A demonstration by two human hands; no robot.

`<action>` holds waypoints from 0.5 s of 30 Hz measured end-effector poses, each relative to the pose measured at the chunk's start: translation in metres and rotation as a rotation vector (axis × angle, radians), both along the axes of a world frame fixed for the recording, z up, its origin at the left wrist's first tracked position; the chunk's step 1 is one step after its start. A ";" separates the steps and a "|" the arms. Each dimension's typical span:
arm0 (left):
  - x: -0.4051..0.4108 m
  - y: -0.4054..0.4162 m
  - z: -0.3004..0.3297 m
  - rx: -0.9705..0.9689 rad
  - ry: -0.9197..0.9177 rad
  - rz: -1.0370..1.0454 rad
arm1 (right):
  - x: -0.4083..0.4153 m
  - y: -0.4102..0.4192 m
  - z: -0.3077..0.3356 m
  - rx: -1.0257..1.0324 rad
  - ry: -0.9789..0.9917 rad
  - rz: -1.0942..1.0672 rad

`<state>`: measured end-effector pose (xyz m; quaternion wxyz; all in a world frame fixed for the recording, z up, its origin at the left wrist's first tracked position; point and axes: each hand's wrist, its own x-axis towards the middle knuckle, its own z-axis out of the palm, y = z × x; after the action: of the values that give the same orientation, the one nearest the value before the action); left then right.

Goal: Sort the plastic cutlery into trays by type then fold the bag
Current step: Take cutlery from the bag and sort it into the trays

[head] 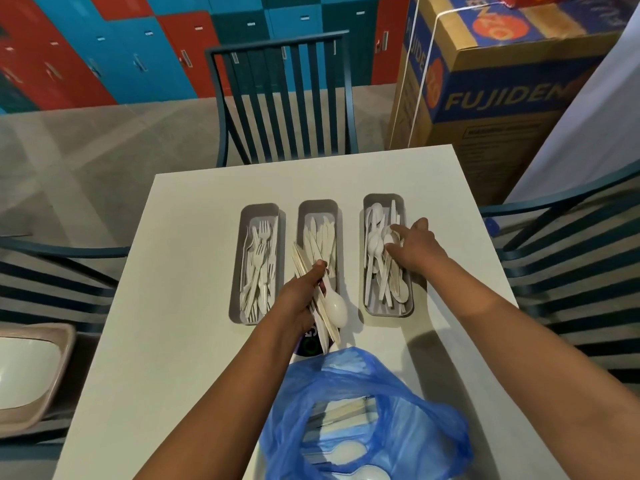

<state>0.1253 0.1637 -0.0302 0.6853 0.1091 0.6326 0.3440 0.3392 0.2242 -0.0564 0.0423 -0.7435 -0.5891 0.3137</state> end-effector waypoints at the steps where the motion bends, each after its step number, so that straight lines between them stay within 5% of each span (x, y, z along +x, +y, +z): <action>1: 0.000 0.000 -0.001 0.001 -0.002 0.001 | -0.004 -0.004 0.003 0.059 0.023 -0.011; 4: 0.001 0.000 0.002 -0.003 -0.017 0.014 | -0.025 -0.022 0.020 0.187 0.202 -0.053; 9: 0.004 -0.003 0.007 0.014 -0.056 0.059 | -0.068 -0.064 0.051 -0.169 0.492 0.083; 15: 0.002 -0.012 0.009 0.040 -0.030 0.032 | -0.086 -0.090 0.054 -0.207 0.619 0.021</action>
<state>0.1275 0.1521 -0.0214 0.6867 0.1074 0.6170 0.3691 0.2528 0.1340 -0.0023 0.1403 -0.6069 -0.5211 0.5835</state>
